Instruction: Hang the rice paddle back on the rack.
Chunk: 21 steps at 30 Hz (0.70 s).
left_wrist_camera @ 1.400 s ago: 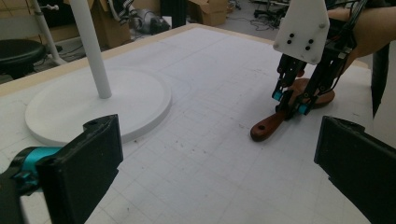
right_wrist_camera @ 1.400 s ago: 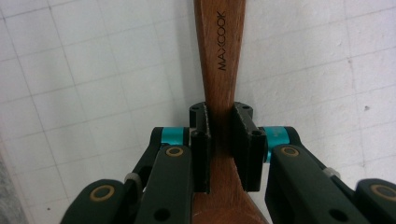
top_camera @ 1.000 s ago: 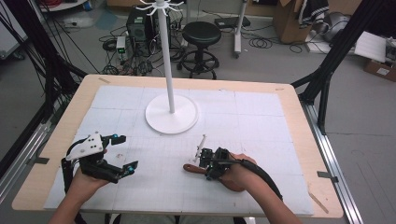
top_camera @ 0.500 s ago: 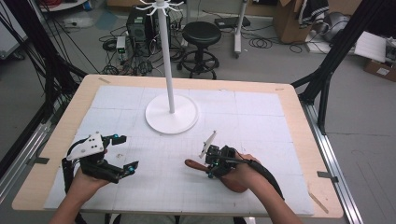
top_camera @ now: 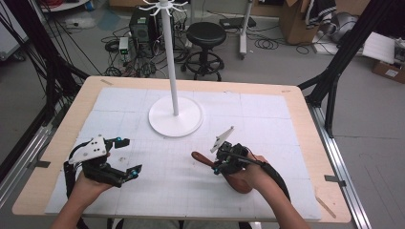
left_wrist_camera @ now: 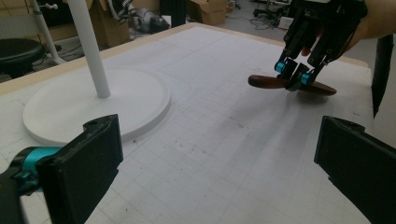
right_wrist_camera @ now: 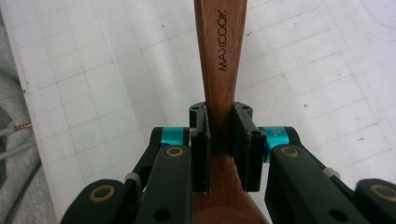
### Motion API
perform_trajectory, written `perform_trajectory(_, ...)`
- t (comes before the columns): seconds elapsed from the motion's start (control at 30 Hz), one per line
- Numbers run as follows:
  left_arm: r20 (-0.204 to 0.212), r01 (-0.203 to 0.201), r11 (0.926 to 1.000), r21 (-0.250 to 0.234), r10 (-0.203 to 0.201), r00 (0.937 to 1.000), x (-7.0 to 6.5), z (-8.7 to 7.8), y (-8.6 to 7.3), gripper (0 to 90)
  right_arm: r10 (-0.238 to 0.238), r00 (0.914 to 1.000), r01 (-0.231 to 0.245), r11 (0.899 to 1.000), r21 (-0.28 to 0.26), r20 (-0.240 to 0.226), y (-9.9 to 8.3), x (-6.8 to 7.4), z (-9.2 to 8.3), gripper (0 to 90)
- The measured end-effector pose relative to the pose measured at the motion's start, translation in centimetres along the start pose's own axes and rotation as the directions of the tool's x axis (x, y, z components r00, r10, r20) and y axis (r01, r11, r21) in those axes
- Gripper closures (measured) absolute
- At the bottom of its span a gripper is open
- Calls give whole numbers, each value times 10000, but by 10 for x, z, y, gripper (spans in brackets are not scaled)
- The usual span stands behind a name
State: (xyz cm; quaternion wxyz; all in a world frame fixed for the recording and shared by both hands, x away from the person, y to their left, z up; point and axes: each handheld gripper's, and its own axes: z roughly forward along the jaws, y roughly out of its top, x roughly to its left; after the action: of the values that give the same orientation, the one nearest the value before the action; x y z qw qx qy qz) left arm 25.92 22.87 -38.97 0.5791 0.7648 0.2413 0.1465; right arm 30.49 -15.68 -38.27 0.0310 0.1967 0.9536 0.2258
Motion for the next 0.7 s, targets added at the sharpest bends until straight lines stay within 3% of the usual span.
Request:
perform_trajectory(0.13, -11, -3, 10000, -9, 3, 10000, 0, 0, 0, 17, 320, 9995, -318, 9985, -447, 40, -3, -2, -5, 790)
perform_trajectory(0.33, -9, 3, 10000, -34, -3, 10000, 0, 0, 0, 17, 436, 9989, -415, 9946, -947, 193, -5, -5, -11, 790)
perform_trajectory(0.7, -47, -27, 9999, -102, 26, 10000, 0, 0, 0, 17, 850, 9963, -809, 9740, -2118, 106, -8, -12, -27, 790)
